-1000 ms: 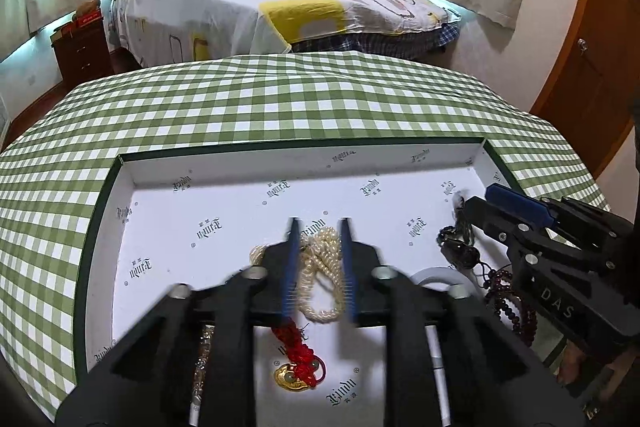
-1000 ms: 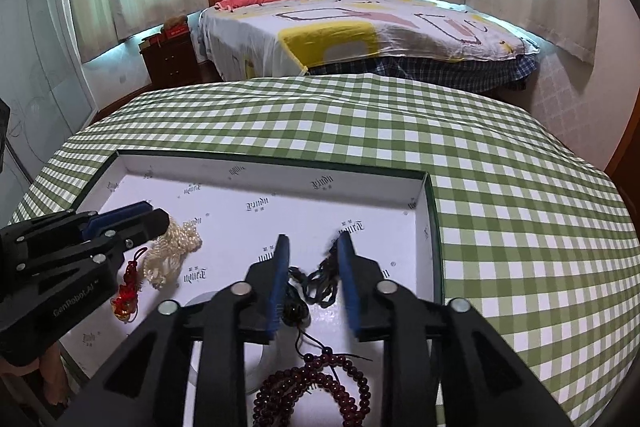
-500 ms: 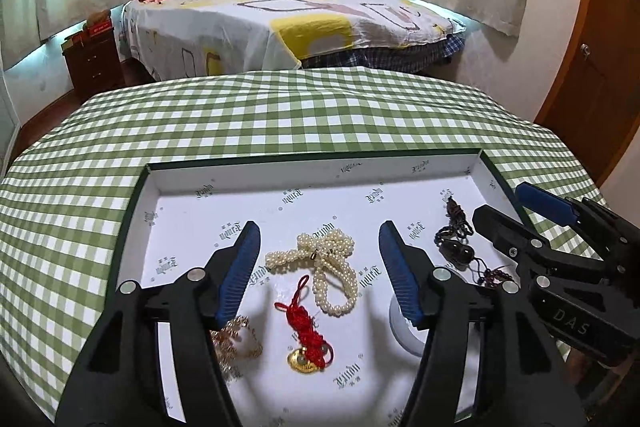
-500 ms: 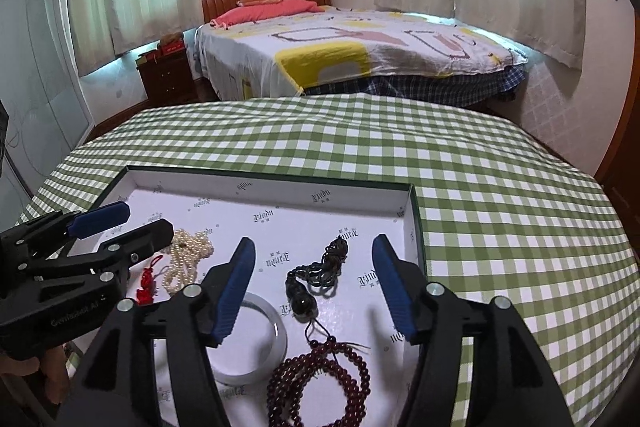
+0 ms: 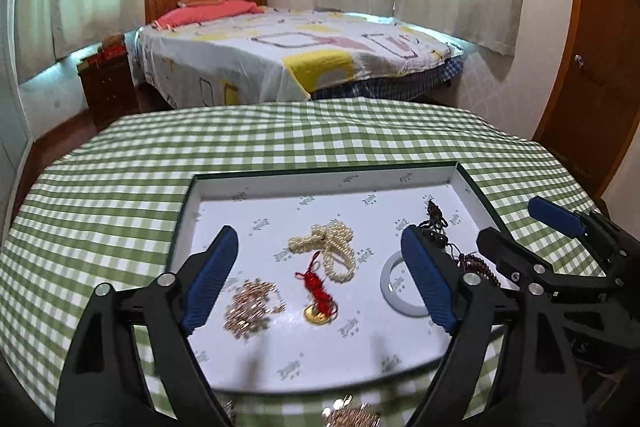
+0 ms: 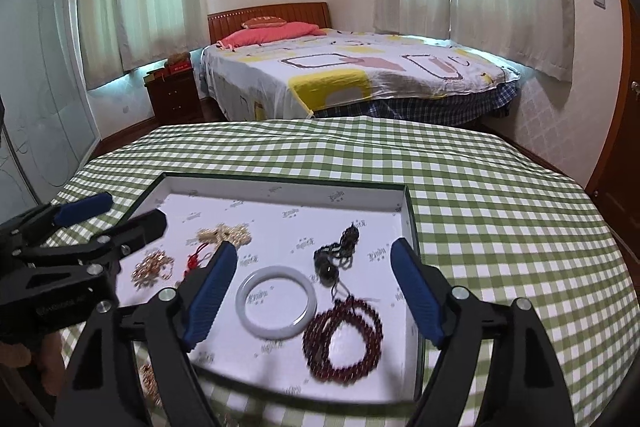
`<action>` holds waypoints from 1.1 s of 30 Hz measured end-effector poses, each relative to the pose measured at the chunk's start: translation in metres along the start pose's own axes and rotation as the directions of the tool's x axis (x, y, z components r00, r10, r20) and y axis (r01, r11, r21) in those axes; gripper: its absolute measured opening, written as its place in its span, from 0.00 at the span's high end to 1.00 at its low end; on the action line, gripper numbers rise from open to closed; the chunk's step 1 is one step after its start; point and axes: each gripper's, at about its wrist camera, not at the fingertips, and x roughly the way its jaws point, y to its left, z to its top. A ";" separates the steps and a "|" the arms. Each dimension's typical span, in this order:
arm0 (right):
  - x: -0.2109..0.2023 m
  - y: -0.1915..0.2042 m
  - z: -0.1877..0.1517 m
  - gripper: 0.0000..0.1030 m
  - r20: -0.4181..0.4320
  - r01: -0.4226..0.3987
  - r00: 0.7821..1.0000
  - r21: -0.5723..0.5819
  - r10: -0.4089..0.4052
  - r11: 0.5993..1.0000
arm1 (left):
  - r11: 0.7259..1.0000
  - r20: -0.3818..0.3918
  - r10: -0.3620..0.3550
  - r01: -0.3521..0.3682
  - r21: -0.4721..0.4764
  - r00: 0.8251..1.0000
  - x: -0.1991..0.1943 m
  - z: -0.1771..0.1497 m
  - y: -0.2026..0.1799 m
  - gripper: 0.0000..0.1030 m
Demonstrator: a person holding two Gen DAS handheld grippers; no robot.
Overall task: Organize jewelry
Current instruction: 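Move both open tools out of the box toward the remaining jewelry, then grasp the silver rhinestone brooch with left tool while right tool grasps the silver ring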
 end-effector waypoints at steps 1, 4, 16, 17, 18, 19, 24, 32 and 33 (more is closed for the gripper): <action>-0.005 0.001 -0.004 0.25 0.002 0.000 1.000 0.003 0.000 1.000 | 1.000 0.005 0.008 -0.008 -0.001 1.000 -0.006 -0.002 0.002 0.17; -0.012 0.003 -0.013 0.24 0.000 -0.001 1.000 0.009 0.001 1.000 | 1.000 0.008 0.021 -0.021 -0.019 1.000 -0.017 -0.009 0.009 0.16; -0.032 0.008 -0.042 0.24 -0.007 0.010 1.000 0.012 -0.010 1.000 | 0.996 0.004 0.074 -0.073 -0.048 0.997 -0.047 -0.037 0.028 0.16; -0.034 0.009 -0.045 0.24 -0.005 0.011 1.000 0.011 -0.011 1.000 | 0.996 0.006 0.075 -0.075 -0.048 0.997 -0.052 -0.040 0.031 0.16; -0.036 0.010 -0.047 0.24 -0.004 0.012 1.000 0.010 -0.012 1.000 | 0.996 0.008 0.077 -0.077 -0.047 0.997 -0.055 -0.043 0.032 0.16; -0.037 0.010 -0.049 0.24 -0.003 0.013 1.000 0.009 -0.013 1.000 | 0.995 0.010 0.083 -0.082 -0.048 0.997 -0.059 -0.048 0.034 0.16; -0.042 0.014 -0.061 0.24 -0.013 0.011 1.000 0.004 -0.011 1.000 | 0.994 -0.003 0.096 -0.096 -0.059 0.995 -0.073 -0.070 0.046 0.16; -0.042 0.019 -0.080 0.24 -0.039 0.001 0.999 0.000 -0.001 1.000 | 0.990 -0.060 0.114 -0.118 -0.075 0.992 -0.078 -0.104 0.064 0.16; -0.041 0.019 -0.082 0.24 -0.043 -0.001 0.999 0.000 0.001 1.000 | 0.990 -0.068 0.112 -0.118 -0.077 0.991 -0.077 -0.106 0.065 0.16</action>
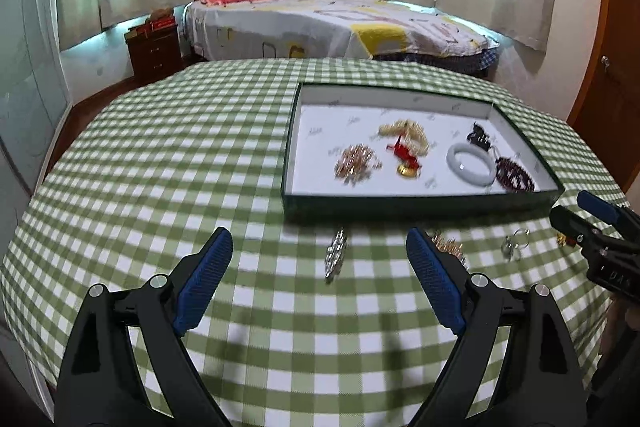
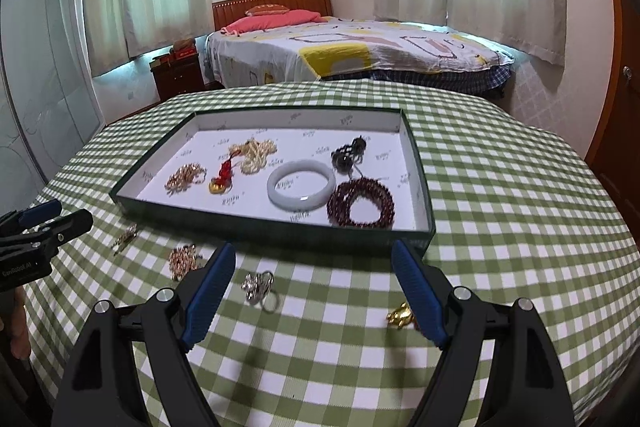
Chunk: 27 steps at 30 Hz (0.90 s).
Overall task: Organize jewelry
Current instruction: 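Grasp the silver rhinestone brooch with left tool while right tool grasps the silver ring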
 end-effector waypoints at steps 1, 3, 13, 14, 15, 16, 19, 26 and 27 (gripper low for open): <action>0.000 0.000 -0.001 0.24 -0.002 -0.001 1.000 0.000 0.001 1.000 | 1.000 -0.009 -0.001 0.001 0.000 1.000 0.002 -0.002 0.001 0.18; 0.001 0.001 -0.004 0.24 -0.008 -0.003 1.000 0.000 0.003 1.000 | 1.000 -0.022 -0.005 0.005 0.004 1.000 0.007 -0.003 0.000 0.22; 0.010 0.000 -0.007 0.24 -0.030 -0.008 1.000 0.008 0.008 1.000 | 0.999 -0.109 -0.018 0.021 0.029 0.994 0.045 -0.004 -0.003 0.48; 0.011 0.000 -0.008 0.24 -0.032 -0.008 0.999 0.008 0.008 1.000 | 0.999 -0.113 -0.017 0.022 0.036 0.993 0.047 -0.003 -0.003 0.50; 0.012 -0.001 -0.008 0.24 -0.034 -0.009 0.999 0.009 0.009 1.000 | 0.999 -0.119 -0.020 0.025 0.042 0.993 0.049 -0.004 -0.005 0.52; 0.013 0.000 -0.008 0.24 -0.038 -0.010 0.999 0.009 0.011 1.000 | 0.998 -0.128 -0.027 0.033 0.048 0.991 0.052 -0.004 -0.005 0.58; 0.015 0.000 -0.008 0.24 -0.043 -0.014 0.999 0.007 0.014 1.000 | 0.997 -0.160 -0.049 0.057 0.050 0.986 0.058 -0.008 -0.007 0.69; 0.020 0.006 -0.009 0.24 -0.060 -0.032 0.998 -0.001 0.032 0.999 | 0.993 -0.144 -0.056 0.071 0.099 0.988 0.055 -0.012 -0.013 0.87; 0.020 0.008 -0.010 0.24 -0.064 -0.036 0.997 -0.005 0.036 0.999 | 0.992 -0.143 -0.058 0.073 0.101 0.988 0.055 -0.012 -0.014 0.87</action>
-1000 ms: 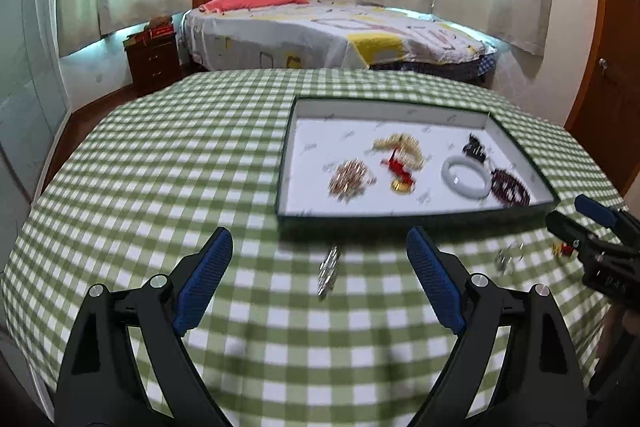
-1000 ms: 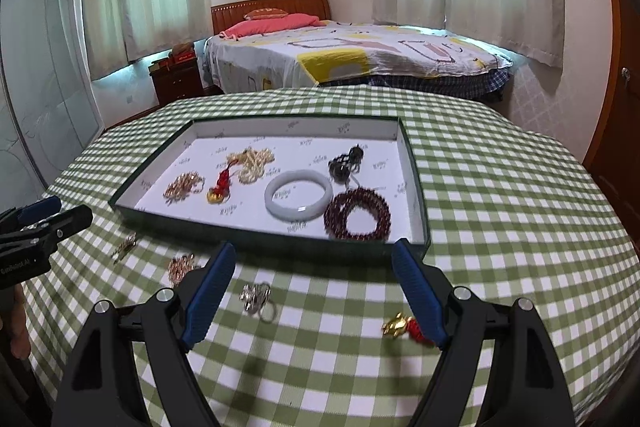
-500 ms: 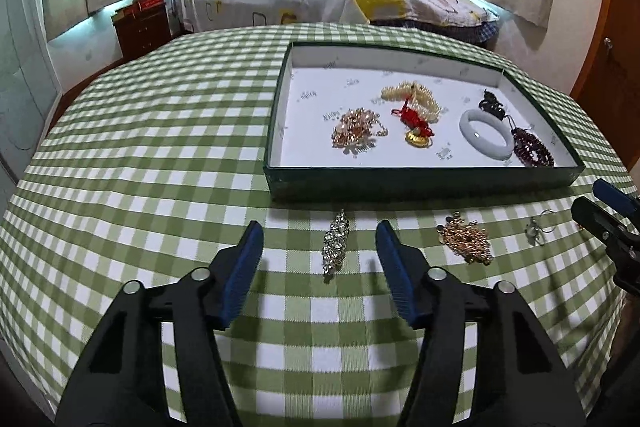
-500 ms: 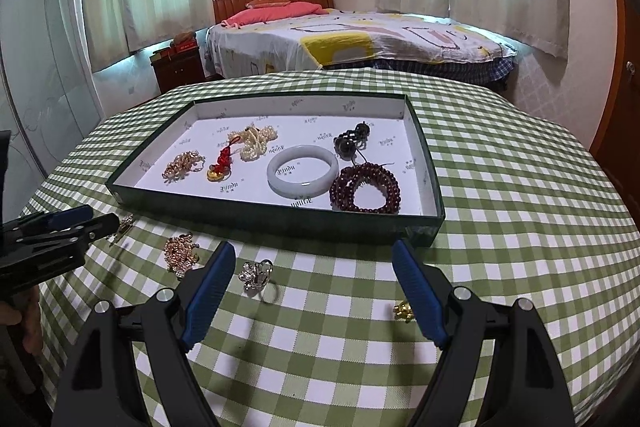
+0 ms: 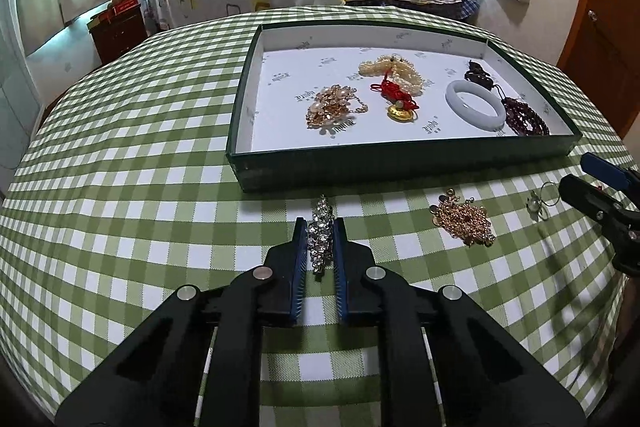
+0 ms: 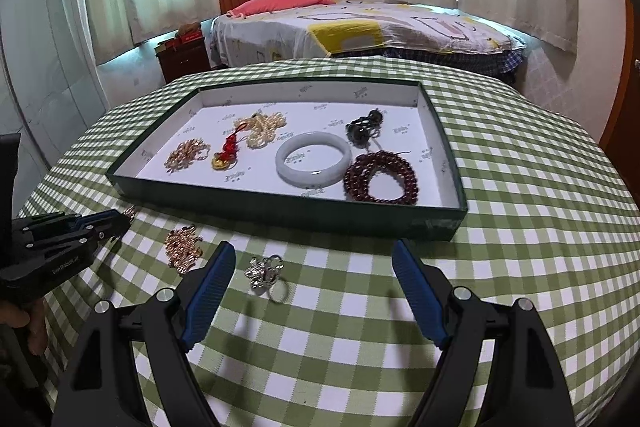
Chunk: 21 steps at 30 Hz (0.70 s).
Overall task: Organize jewelry
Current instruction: 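Grasp the silver rhinestone brooch with left tool while right tool grasps the silver ring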
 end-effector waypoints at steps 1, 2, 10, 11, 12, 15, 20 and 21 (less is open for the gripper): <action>0.001 0.002 -0.001 0.24 -0.005 -0.005 1.000 -0.005 0.005 1.000 | 1.000 0.001 -0.002 0.002 0.000 1.000 -0.001 0.000 0.000 0.87; 0.002 0.003 -0.001 0.24 -0.010 -0.009 1.000 -0.009 0.009 1.000 | 1.000 0.001 -0.003 0.003 -0.002 1.000 -0.002 -0.001 0.000 0.87; 0.010 0.010 -0.004 0.38 -0.049 -0.038 0.998 -0.023 0.036 0.999 | 1.000 0.022 -0.004 0.004 -0.017 1.000 -0.011 -0.001 0.004 0.87; 0.012 0.011 -0.005 0.43 -0.059 -0.041 0.997 -0.023 0.040 0.999 | 1.000 0.023 -0.003 0.004 -0.018 1.000 -0.011 -0.001 0.004 0.87; 0.013 0.012 -0.006 0.45 -0.064 -0.043 0.997 -0.023 0.041 0.999 | 1.000 0.023 -0.004 0.004 -0.018 1.000 -0.011 -0.001 0.004 0.87; 0.017 0.014 -0.008 0.47 -0.084 -0.049 0.995 -0.025 0.047 0.998 | 1.000 0.025 -0.003 0.004 -0.017 1.000 -0.011 -0.001 0.004 0.87; 0.018 0.016 -0.010 0.62 -0.094 -0.051 0.994 -0.044 0.047 0.998 | 1.000 0.028 -0.002 0.003 -0.019 1.000 -0.012 -0.001 0.004 0.87; 0.018 0.016 -0.010 0.65 -0.095 -0.051 0.994 -0.046 0.047 0.998 | 1.000 0.029 -0.002 0.003 -0.020 1.000 -0.012 -0.001 0.004 0.87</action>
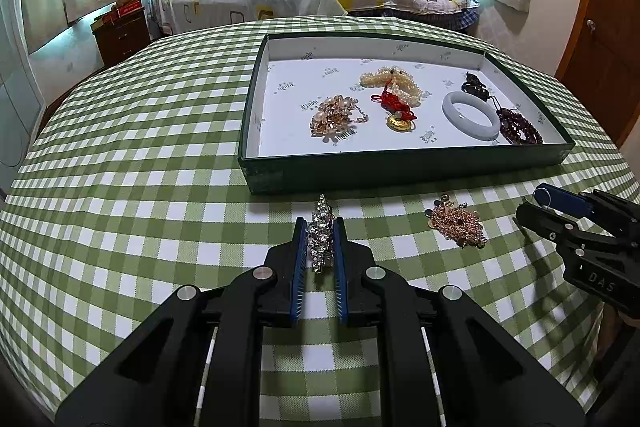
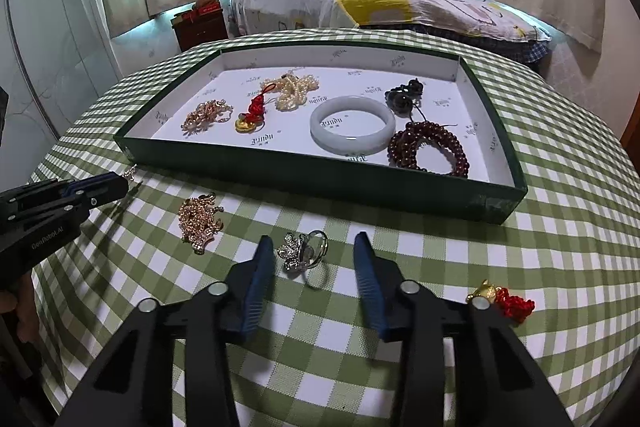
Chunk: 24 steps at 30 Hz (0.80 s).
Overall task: Organize jewelry
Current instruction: 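Grasp the silver rhinestone brooch with left tool while right tool grasps the silver ring, then carry the brooch and ring over the green box with both tools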
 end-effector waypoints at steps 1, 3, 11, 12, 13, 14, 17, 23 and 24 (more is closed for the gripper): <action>0.000 0.000 0.000 0.71 -0.001 -0.002 1.000 -0.001 0.002 1.000 | 1.000 0.001 0.001 -0.001 -0.001 1.000 0.000 0.000 0.000 0.87; 0.000 0.000 0.000 0.77 -0.002 0.001 1.000 -0.006 -0.001 1.000 | 1.000 0.003 0.001 -0.001 -0.002 1.000 -0.001 0.000 0.000 0.87; -0.002 -0.001 -0.001 0.77 0.001 0.002 1.000 -0.008 -0.002 1.000 | 1.000 0.009 0.002 -0.002 -0.003 1.000 -0.003 0.000 0.000 0.87; -0.001 -0.001 -0.001 0.77 0.001 0.002 1.000 -0.008 -0.002 1.000 | 1.000 0.010 0.003 -0.003 -0.004 1.000 -0.003 0.000 0.000 0.87; -0.002 -0.001 -0.001 0.77 0.002 0.002 1.000 -0.008 -0.002 1.000 | 1.000 0.011 0.003 -0.003 -0.005 1.000 -0.004 0.000 0.000 0.87; -0.003 -0.001 -0.001 0.77 0.005 0.003 1.000 -0.008 -0.003 1.000 | 1.000 0.013 0.003 -0.003 -0.005 1.000 -0.005 0.000 0.001 0.87; -0.005 -0.001 0.000 0.77 0.012 0.005 1.000 -0.006 -0.005 1.000 | 1.000 0.019 0.004 -0.004 -0.006 1.000 -0.007 0.001 0.001 0.87; -0.013 -0.002 0.001 0.77 0.028 0.007 1.000 -0.003 -0.007 1.000 | 1.000 0.033 0.004 -0.005 0.000 0.999 -0.012 0.002 -0.001 0.87; -0.014 -0.002 0.002 0.77 0.031 0.007 0.999 -0.004 -0.007 1.000 | 1.000 0.036 0.004 -0.004 0.001 0.999 -0.013 0.002 -0.001 0.87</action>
